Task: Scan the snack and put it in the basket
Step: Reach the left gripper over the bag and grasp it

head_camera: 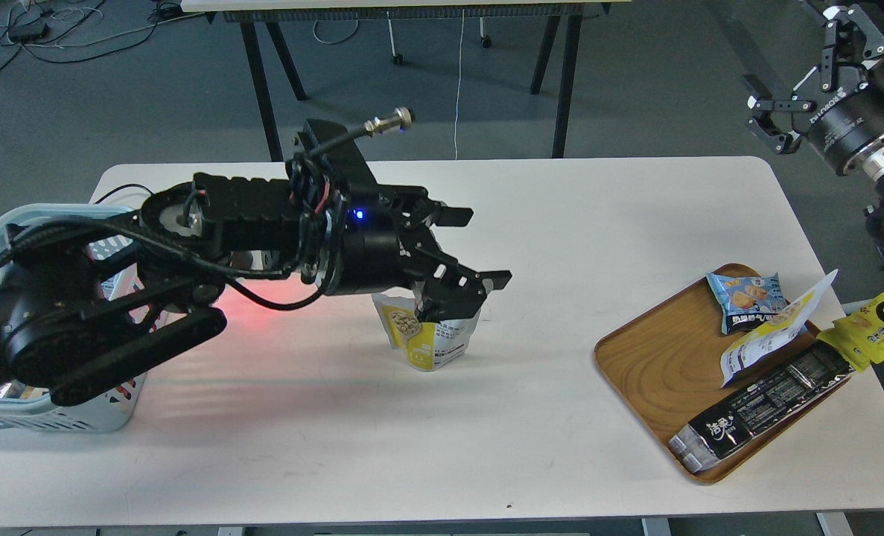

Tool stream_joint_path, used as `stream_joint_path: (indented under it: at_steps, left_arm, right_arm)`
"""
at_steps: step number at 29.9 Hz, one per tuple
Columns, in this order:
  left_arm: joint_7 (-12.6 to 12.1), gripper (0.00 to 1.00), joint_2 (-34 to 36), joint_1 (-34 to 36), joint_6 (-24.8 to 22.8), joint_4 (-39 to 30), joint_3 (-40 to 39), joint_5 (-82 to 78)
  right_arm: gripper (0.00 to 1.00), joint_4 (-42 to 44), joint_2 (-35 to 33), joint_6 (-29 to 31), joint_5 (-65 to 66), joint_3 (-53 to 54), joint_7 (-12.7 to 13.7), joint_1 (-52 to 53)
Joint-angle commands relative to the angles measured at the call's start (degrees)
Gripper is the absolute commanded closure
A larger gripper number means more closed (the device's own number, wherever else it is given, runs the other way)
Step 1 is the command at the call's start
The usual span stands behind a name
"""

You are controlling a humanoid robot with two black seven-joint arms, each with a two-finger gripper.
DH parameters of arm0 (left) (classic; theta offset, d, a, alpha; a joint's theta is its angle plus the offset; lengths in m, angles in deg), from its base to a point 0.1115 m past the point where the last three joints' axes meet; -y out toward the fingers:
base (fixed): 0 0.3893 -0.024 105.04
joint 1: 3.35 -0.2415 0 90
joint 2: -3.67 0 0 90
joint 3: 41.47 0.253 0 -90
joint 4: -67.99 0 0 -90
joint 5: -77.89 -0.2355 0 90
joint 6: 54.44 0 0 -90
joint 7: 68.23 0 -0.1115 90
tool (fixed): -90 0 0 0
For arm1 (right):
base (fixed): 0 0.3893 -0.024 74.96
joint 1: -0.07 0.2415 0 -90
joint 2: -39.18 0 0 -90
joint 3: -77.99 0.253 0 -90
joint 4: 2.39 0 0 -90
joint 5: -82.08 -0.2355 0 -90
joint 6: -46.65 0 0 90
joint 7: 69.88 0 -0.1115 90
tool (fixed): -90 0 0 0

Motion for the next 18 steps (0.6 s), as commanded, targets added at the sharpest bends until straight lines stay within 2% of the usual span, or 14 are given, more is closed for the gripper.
stream_joint_path:
  at_steps: [1,7,9,14,16,18]
  left_arm:
    - [0.19,0.14,0.11,-0.51,0.00,1.14,2.34,-4.85]
    - [2.21,0.24,0.73,-0.34,0.00,4.14,3.92,-4.85]
    - [3.00,0.31,0.73,-0.42,0.00,4.58,5.24,-4.85]
    - [3.18,0.44,0.12,-0.60,0.00,7.21,7.44,-4.85]
    - [3.18,0.55,-0.41,-0.60,0.00,8.70,7.53,-4.85]
    - [3.18,0.74,-0.42,-0.60,0.00,9.06,7.53,-4.85]
  right_arm:
    - [0.01,-0.22,0.01,0.10,0.04,-0.09,0.01,-0.04]
    - [0.01,-0.57,0.80,0.19,0.48,-0.62,0.01,-0.04]
    - [0.01,-0.75,1.06,0.19,0.56,-0.70,0.01,0.48]
    - [0.01,-0.75,1.15,0.19,0.65,-0.44,0.01,0.57]
    - [0.01,-0.75,1.15,0.19,0.65,-0.44,0.01,0.49]
    - [0.01,-0.75,1.15,0.19,0.65,-0.27,0.01,0.49]
